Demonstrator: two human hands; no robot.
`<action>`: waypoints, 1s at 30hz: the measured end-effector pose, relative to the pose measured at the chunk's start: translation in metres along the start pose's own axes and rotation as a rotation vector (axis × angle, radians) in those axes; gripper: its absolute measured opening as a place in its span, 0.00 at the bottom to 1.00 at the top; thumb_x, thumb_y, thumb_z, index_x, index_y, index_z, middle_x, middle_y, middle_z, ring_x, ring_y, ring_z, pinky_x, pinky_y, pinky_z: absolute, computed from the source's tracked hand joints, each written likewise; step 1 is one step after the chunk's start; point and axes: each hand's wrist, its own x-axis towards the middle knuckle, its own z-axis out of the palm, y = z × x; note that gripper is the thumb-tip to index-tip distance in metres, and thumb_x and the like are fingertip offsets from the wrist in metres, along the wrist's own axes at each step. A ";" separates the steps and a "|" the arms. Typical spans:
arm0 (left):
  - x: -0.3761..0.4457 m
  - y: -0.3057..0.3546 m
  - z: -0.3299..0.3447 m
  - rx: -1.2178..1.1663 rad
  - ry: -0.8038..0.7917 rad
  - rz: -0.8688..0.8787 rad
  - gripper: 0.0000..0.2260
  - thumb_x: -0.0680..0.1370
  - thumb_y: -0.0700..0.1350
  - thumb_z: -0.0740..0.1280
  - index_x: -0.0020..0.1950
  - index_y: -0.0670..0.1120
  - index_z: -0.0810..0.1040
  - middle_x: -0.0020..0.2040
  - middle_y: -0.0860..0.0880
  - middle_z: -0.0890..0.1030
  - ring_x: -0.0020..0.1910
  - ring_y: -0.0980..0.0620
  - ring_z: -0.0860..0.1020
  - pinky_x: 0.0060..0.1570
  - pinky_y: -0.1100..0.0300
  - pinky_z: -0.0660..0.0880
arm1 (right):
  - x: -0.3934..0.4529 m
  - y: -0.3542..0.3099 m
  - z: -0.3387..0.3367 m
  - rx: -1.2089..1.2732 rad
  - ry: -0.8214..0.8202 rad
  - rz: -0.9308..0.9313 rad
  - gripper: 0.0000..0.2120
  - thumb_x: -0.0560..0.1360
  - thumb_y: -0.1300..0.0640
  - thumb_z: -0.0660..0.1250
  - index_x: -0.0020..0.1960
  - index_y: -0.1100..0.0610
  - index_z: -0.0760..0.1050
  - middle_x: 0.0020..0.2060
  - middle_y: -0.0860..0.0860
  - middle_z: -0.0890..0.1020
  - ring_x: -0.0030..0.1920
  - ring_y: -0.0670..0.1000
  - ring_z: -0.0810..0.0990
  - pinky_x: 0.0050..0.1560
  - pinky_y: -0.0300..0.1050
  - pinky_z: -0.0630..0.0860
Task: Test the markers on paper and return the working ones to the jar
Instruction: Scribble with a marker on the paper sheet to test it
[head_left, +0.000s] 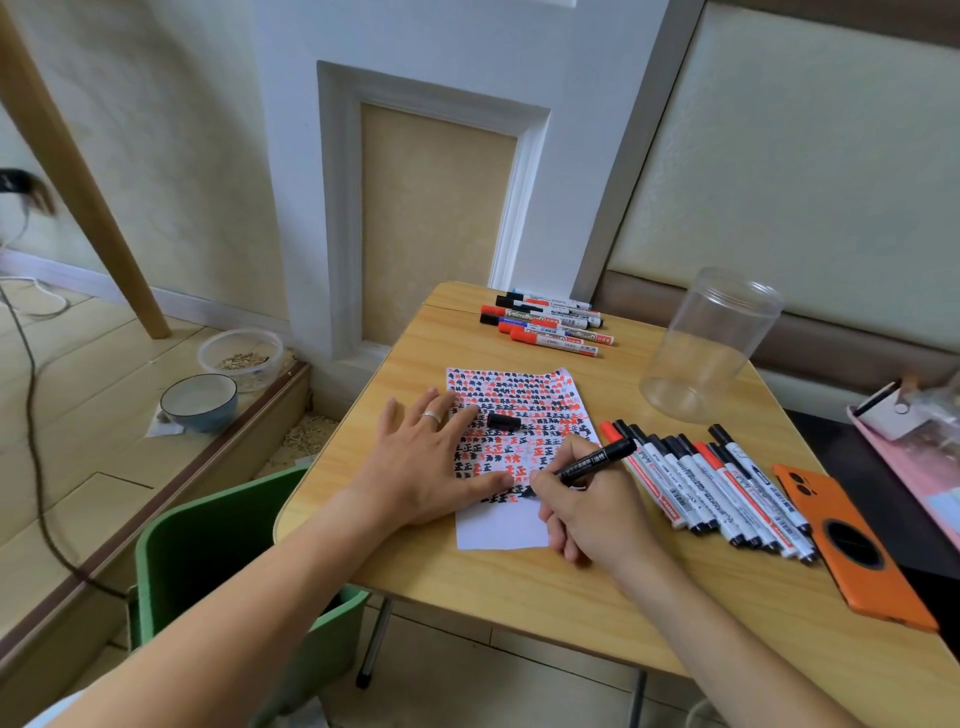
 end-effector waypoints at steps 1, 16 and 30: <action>0.000 0.000 0.000 -0.002 -0.002 -0.001 0.48 0.70 0.82 0.46 0.83 0.56 0.51 0.84 0.50 0.51 0.82 0.50 0.43 0.78 0.38 0.39 | 0.000 0.000 0.000 0.001 0.007 0.001 0.08 0.78 0.60 0.70 0.45 0.59 0.71 0.29 0.65 0.80 0.19 0.55 0.71 0.22 0.40 0.65; 0.001 -0.001 0.001 -0.008 0.012 -0.001 0.48 0.69 0.82 0.45 0.83 0.56 0.52 0.84 0.51 0.52 0.82 0.50 0.44 0.78 0.38 0.40 | -0.001 0.001 0.002 -0.014 -0.002 0.001 0.08 0.77 0.61 0.69 0.44 0.59 0.71 0.27 0.59 0.79 0.19 0.54 0.71 0.21 0.39 0.64; 0.001 0.000 0.000 0.003 0.009 0.001 0.51 0.66 0.82 0.40 0.83 0.56 0.52 0.84 0.51 0.52 0.82 0.50 0.44 0.78 0.38 0.40 | -0.001 0.002 0.001 0.002 -0.001 -0.025 0.08 0.78 0.60 0.69 0.44 0.58 0.71 0.28 0.60 0.79 0.20 0.55 0.72 0.22 0.40 0.65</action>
